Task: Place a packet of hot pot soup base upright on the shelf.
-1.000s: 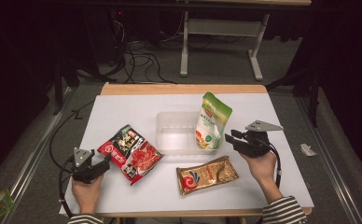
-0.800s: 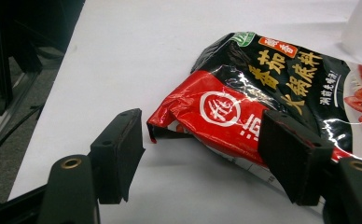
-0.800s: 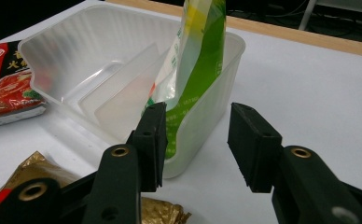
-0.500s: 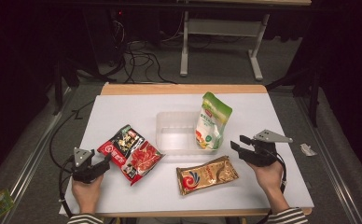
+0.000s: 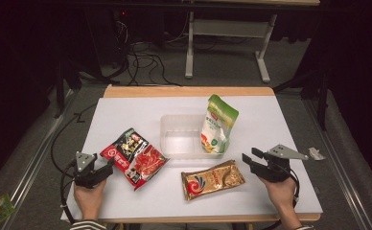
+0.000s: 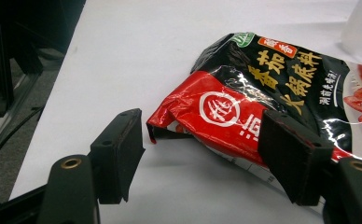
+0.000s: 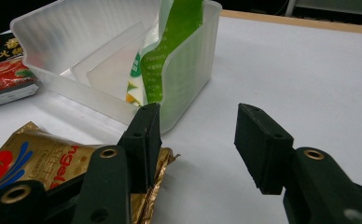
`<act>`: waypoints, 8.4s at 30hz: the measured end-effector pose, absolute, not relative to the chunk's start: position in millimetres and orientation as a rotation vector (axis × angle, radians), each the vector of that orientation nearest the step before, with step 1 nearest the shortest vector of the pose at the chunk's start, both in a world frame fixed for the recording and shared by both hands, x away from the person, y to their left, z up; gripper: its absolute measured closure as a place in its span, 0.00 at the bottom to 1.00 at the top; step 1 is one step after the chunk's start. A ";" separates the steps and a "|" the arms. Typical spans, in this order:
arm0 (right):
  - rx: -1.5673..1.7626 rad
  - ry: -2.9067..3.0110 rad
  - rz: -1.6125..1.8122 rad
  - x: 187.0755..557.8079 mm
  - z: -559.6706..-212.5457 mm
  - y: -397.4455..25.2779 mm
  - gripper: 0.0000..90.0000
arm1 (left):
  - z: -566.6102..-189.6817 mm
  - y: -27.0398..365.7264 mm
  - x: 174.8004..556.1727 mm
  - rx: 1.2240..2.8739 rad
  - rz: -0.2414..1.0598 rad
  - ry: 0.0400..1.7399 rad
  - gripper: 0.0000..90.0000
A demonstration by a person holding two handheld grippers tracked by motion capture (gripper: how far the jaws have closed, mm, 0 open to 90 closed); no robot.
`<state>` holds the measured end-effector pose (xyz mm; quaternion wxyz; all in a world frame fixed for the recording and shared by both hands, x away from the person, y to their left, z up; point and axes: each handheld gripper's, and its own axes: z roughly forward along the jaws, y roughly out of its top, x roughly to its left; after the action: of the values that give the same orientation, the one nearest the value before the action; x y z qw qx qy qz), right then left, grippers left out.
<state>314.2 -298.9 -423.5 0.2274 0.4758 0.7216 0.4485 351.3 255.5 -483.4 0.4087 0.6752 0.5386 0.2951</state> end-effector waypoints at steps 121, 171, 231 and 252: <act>1.080 2.192 1.507 313.7 -347.5 -289.0 1.00 | -483.4 255.7 351.3 1.701 0.741 1.356 0.35; 1.072 2.156 1.627 355.2 -301.1 -251.8 1.00 | -483.5 256.0 351.5 1.697 0.738 1.358 0.35; 1.133 2.056 1.448 372.2 -322.5 -217.0 1.00 | -483.5 256.3 351.2 1.695 0.740 1.358 0.34; 1.164 1.991 1.416 377.8 -323.4 -208.5 0.99 | -483.5 256.1 351.5 1.696 0.742 1.360 0.34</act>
<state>377.8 -208.5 -323.4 0.2159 0.4200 0.7182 0.5110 351.5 256.1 -483.5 0.4096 0.6735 0.5401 0.2947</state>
